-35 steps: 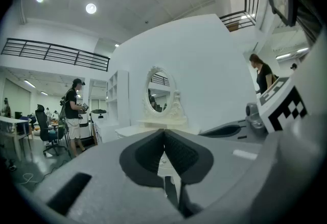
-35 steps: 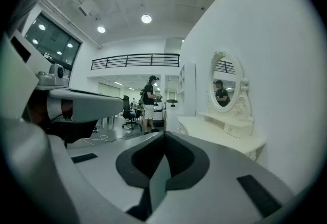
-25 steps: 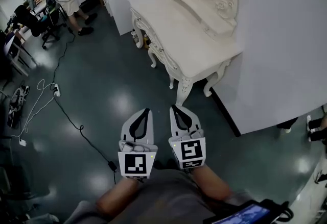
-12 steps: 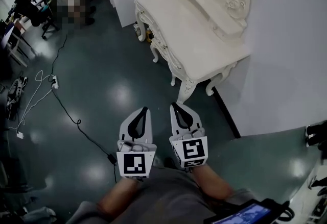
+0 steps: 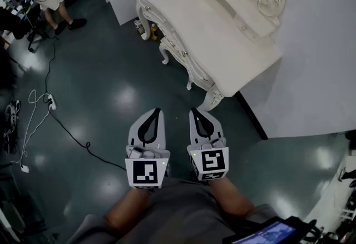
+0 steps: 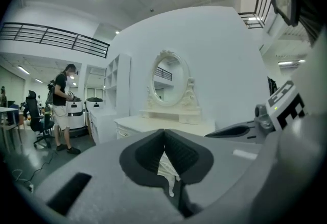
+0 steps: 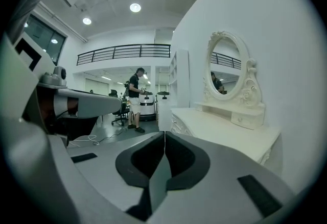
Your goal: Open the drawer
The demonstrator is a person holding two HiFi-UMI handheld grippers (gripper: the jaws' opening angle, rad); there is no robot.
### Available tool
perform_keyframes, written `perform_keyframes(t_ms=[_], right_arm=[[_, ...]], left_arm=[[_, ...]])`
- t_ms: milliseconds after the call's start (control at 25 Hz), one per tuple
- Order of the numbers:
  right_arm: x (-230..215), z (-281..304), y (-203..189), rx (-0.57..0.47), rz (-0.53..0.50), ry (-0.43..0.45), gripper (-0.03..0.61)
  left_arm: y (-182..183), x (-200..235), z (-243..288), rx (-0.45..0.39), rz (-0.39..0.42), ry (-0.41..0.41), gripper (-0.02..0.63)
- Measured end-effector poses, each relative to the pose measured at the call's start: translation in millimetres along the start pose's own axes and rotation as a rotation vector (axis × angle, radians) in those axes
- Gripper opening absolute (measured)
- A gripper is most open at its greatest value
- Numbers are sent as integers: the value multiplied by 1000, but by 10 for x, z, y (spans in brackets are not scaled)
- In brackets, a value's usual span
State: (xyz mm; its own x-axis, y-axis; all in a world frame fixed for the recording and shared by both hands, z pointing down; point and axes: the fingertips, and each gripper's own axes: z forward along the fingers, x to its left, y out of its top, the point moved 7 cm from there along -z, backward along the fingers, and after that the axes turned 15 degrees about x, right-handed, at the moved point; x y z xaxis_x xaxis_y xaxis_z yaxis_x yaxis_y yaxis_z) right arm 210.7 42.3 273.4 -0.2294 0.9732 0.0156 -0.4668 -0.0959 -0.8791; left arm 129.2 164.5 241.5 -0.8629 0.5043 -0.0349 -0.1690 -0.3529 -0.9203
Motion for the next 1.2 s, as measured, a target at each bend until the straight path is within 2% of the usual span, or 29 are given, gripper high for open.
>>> perform_keyframes(t_ms=[200, 440, 680, 880, 1200], right_arm=[[130, 450, 319, 3, 47, -102, 14], [215, 727, 654, -25, 97, -216, 14], [115, 755, 797, -52, 121, -300, 14], [-56, 822, 802, -47, 184, -359, 14], [-518, 1319, 792, -47, 236, -406, 14]], left_arm=[[196, 548, 346, 9, 53, -111, 15], [473, 936, 651, -19, 124, -236, 15], [646, 980, 932, -30, 167, -310, 15], [647, 931, 1217, -30, 200, -357, 15], [720, 895, 1912, 4, 237, -434, 15]])
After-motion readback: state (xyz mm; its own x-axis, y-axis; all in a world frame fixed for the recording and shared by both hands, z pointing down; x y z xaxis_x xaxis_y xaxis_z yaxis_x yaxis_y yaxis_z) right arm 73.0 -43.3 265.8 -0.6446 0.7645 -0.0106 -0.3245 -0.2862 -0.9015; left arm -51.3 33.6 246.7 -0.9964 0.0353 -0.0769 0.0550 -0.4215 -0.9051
